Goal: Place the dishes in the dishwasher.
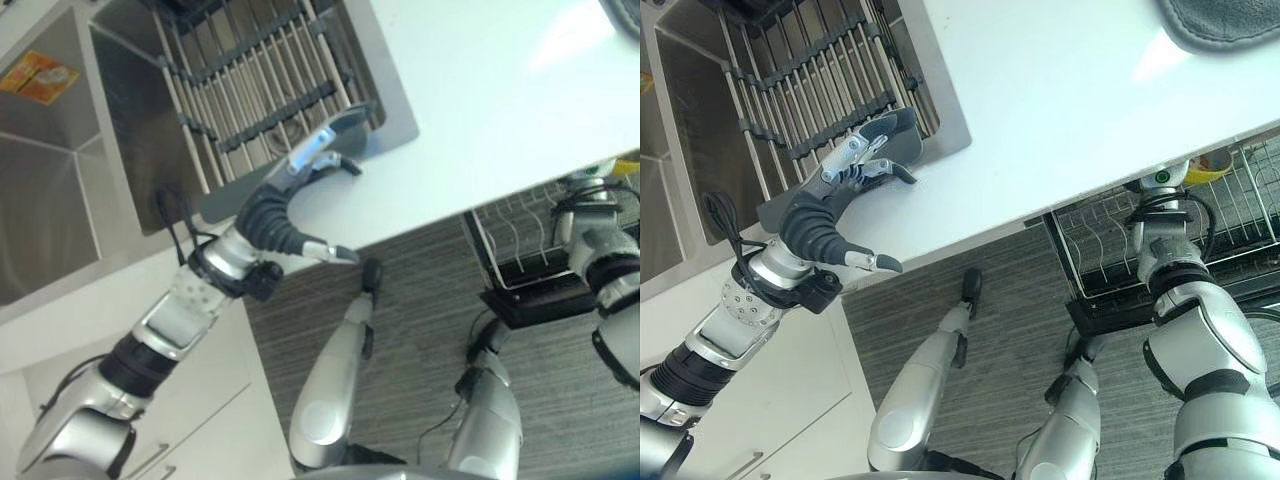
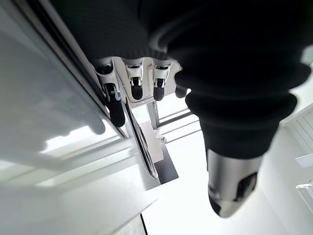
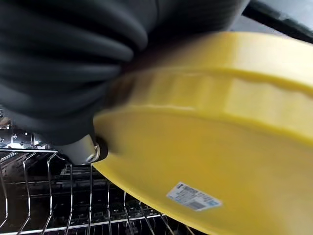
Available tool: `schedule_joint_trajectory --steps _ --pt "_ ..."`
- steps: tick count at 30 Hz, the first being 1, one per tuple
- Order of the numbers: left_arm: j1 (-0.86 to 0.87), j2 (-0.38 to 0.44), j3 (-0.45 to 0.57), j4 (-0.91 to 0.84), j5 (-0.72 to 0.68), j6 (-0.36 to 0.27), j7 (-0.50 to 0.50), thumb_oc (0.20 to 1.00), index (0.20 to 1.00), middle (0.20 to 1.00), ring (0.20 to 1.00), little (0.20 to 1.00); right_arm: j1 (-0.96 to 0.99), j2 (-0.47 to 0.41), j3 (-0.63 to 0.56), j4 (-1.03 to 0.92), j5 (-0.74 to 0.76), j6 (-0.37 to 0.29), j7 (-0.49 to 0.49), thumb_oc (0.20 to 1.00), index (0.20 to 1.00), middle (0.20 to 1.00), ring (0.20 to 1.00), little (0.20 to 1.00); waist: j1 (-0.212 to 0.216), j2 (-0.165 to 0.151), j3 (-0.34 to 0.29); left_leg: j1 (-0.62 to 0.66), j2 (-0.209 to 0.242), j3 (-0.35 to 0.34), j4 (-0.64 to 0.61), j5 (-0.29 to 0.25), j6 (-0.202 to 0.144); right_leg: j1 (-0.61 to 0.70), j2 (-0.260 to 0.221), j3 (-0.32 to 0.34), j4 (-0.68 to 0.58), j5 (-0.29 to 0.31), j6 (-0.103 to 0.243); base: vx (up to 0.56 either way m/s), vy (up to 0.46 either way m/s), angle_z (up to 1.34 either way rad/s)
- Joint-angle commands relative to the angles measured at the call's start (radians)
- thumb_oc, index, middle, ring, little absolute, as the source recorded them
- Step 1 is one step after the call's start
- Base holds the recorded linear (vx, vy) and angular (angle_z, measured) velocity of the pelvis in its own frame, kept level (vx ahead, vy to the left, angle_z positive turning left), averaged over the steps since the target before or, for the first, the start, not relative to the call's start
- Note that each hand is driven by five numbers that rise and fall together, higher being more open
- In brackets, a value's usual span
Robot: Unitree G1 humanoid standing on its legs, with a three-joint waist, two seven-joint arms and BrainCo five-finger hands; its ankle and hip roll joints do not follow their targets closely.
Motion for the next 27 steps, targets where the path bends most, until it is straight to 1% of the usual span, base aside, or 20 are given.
schedule_joint_trajectory --steps 1,2,3,4,5,6,7,8,9,11,13,14,18,21,22,23,24,25,27 --pt "0.041 -0.031 -0.136 0.157 0.052 0.083 0.012 1.000 1.000 1.000 1.000 1.000 -0.198 0.003 0.002 -0.026 0.141 -0.072 0.140 0.200 0.200 0.200 0.200 0.200 0.028 -0.054 0.024 0.005 -0.007 -0.049 0.046 -0.165 -0.008 -0.024 -0.005 -0.027 0.012 -0.021 0.003 0.00 0.000 0.00" --pt "0.036 -0.037 -0.139 0.160 0.055 0.085 0.011 1.000 1.000 1.000 1.000 1.000 -0.192 0.016 0.001 -0.025 0.159 -0.100 0.177 0.200 0.200 0.200 0.200 0.200 0.030 -0.054 0.024 0.002 -0.007 -0.052 0.045 -0.164 -0.009 -0.026 -0.006 -0.027 0.012 -0.021 0.004 0.00 0.000 0.00" --pt "0.031 -0.039 -0.137 0.167 0.053 0.084 0.005 1.000 1.000 1.000 1.000 1.000 -0.186 0.030 -0.001 -0.023 0.186 -0.138 0.234 0.200 0.200 0.200 0.200 0.200 0.032 -0.054 0.024 -0.002 -0.005 -0.051 0.042 -0.161 -0.010 -0.028 -0.008 -0.030 0.012 -0.020 0.004 0.00 0.000 0.00" --pt "0.020 -0.042 -0.138 0.173 0.051 0.088 0.001 1.000 1.000 1.000 1.000 1.000 -0.173 0.038 -0.006 -0.017 0.224 -0.185 0.268 0.200 0.200 0.200 0.200 0.200 0.032 -0.056 0.024 -0.005 -0.005 -0.052 0.040 -0.158 -0.011 -0.031 -0.010 -0.033 0.013 -0.017 0.005 0.00 0.000 0.00" --pt "-0.002 -0.046 -0.132 0.186 0.038 0.097 -0.016 1.000 1.000 1.000 1.000 1.000 -0.146 0.066 -0.035 -0.018 0.332 -0.280 0.347 0.821 0.821 0.821 0.821 0.821 0.031 -0.056 0.024 -0.009 -0.004 -0.050 0.039 -0.154 -0.013 -0.037 -0.014 -0.035 0.015 -0.013 0.006 0.00 0.000 0.00" --pt "-0.005 -0.047 -0.131 0.185 0.037 0.101 -0.017 1.000 1.000 1.000 1.000 1.000 -0.141 0.072 -0.043 -0.019 0.361 -0.289 0.373 1.000 1.000 1.000 1.000 1.000 0.030 -0.056 0.024 -0.010 -0.004 -0.050 0.038 -0.154 -0.013 -0.037 -0.015 -0.035 0.015 -0.013 0.006 0.00 0.000 0.00" --pt "-0.011 -0.049 -0.130 0.185 0.034 0.106 -0.018 1.000 1.000 1.000 1.000 1.000 -0.134 0.082 -0.057 -0.021 0.394 -0.292 0.408 1.000 1.000 1.000 1.000 1.000 0.028 -0.055 0.024 -0.011 -0.004 -0.049 0.038 -0.153 -0.014 -0.039 -0.016 -0.034 0.016 -0.012 0.007 0.00 0.000 0.00" --pt "-0.018 -0.053 -0.127 0.186 0.026 0.113 -0.024 1.000 1.000 1.000 1.000 1.000 -0.128 0.096 -0.072 -0.021 0.409 -0.263 0.444 1.000 1.000 1.000 1.000 1.000 0.027 -0.053 0.024 -0.011 -0.005 -0.048 0.037 -0.152 -0.014 -0.041 -0.017 -0.034 0.016 -0.012 0.007 -0.01 0.042 0.01" --pt "-0.028 -0.056 -0.115 0.184 0.012 0.123 -0.045 1.000 1.000 1.000 1.000 1.000 -0.115 0.116 -0.090 -0.013 0.470 -0.239 0.526 1.000 1.000 1.000 1.000 1.000 0.028 -0.050 0.024 -0.010 -0.006 -0.045 0.035 -0.150 -0.015 -0.041 -0.021 -0.035 0.017 -0.011 0.006 0.00 0.039 0.00" --pt "-0.033 -0.063 -0.106 0.182 0.008 0.135 -0.056 1.000 1.000 1.000 1.000 1.000 -0.104 0.136 -0.111 -0.010 0.523 -0.219 0.554 1.000 1.000 1.000 1.000 1.000 0.027 -0.048 0.024 -0.009 -0.005 -0.043 0.034 -0.148 -0.016 -0.041 -0.023 -0.035 0.018 -0.010 0.006 0.00 0.000 0.00" --pt "-0.039 -0.068 -0.097 0.179 0.001 0.148 -0.069 1.000 1.000 1.000 1.000 1.000 -0.092 0.153 -0.135 -0.013 0.531 -0.210 0.577 1.000 1.000 1.000 1.000 1.000 0.025 -0.048 0.024 -0.005 -0.006 -0.041 0.033 -0.148 -0.016 -0.040 -0.024 -0.036 0.020 -0.009 0.006 0.00 0.008 0.02" --pt "-0.049 -0.075 -0.083 0.184 -0.009 0.158 -0.086 1.000 1.000 1.000 1.000 1.000 -0.085 0.171 -0.153 -0.011 0.533 -0.194 0.588 1.000 1.000 1.000 1.000 1.000 0.025 -0.047 0.024 -0.004 -0.005 -0.039 0.031 -0.144 -0.017 -0.040 -0.027 -0.036 0.020 -0.006 0.006 0.01 0.017 0.06" --pt "-0.049 -0.083 -0.063 0.178 -0.017 0.175 -0.107 1.000 1.000 1.000 1.000 1.000 -0.069 0.177 -0.175 -0.015 0.552 -0.173 0.611 1.000 1.000 1.000 1.000 1.000 0.024 -0.044 0.024 0.002 -0.005 -0.037 0.026 -0.138 -0.017 -0.036 -0.028 -0.036 0.021 -0.003 0.006 0.00 0.010 0.03" --pt "-0.046 -0.087 -0.048 0.179 -0.021 0.178 -0.124 1.000 1.000 1.000 1.000 1.000 -0.058 0.178 -0.188 -0.018 0.574 -0.178 0.609 1.000 1.000 1.000 1.000 1.000 0.023 -0.044 0.024 0.007 -0.004 -0.035 0.021 -0.134 -0.018 -0.034 -0.029 -0.036 0.019 0.001 0.007 0.00 0.000 0.00" --pt "-0.039 -0.093 -0.036 0.175 -0.029 0.187 -0.132 1.000 1.000 1.000 1.000 1.000 -0.045 0.192 -0.245 -0.030 0.779 -0.187 0.522 1.000 1.000 1.000 1.000 1.000 0.019 -0.041 0.024 0.017 -0.003 -0.032 0.014 -0.131 -0.017 -0.029 -0.027 -0.030 0.018 0.002 0.006 -0.01 0.051 0.00" --pt "-0.031 -0.107 -0.032 0.173 -0.023 0.192 -0.128 1.000 1.000 1.000 1.000 1.000 -0.033 0.222 -0.320 -0.036 0.967 -0.201 0.489 1.000 1.000 1.000 1.000 1.000 0.014 -0.038 0.024 0.027 -0.002 -0.025 0.009 -0.133 -0.017 -0.024 -0.027 -0.026 0.016 0.001 0.006 -0.01 0.104 0.00" --pt "-0.019 -0.123 -0.021 0.164 -0.013 0.201 -0.124 1.000 1.000 1.000 1.000 1.000 -0.010 0.265 -0.410 -0.052 1.117 -0.251 0.482 1.000 1.000 1.000 1.000 1.000 0.006 -0.035 0.024 0.038 -0.002 -0.017 0.005 -0.137 -0.016 -0.019 -0.027 -0.020 0.016 -0.002 0.006 -0.01 0.106 0.00" --pt "-0.017 -0.129 -0.019 0.165 -0.010 0.204 -0.121 1.000 1.000 1.000 1.000 1.000 -0.004 0.279 -0.431 -0.059 1.151 -0.263 0.479 1.000 1.000 1.000 1.000 1.000 0.004 -0.034 0.024 0.041 -0.002 -0.014 0.004 -0.137 -0.015 -0.018 -0.027 -0.017 0.016 -0.004 0.006 -0.01 0.114 -0.03" --pt "-0.009 -0.153 -0.009 0.159 -0.001 0.217 -0.110 1.000 1.000 1.000 1.000 1.000 0.019 0.322 -0.500 -0.098 1.287 -0.289 0.490 1.000 1.000 1.000 1.000 1.000 -0.006 -0.030 0.024 0.051 -0.004 -0.008 0.002 -0.140 -0.012 -0.018 -0.026 -0.006 0.018 -0.009 0.005 0.00 0.106 -0.08"
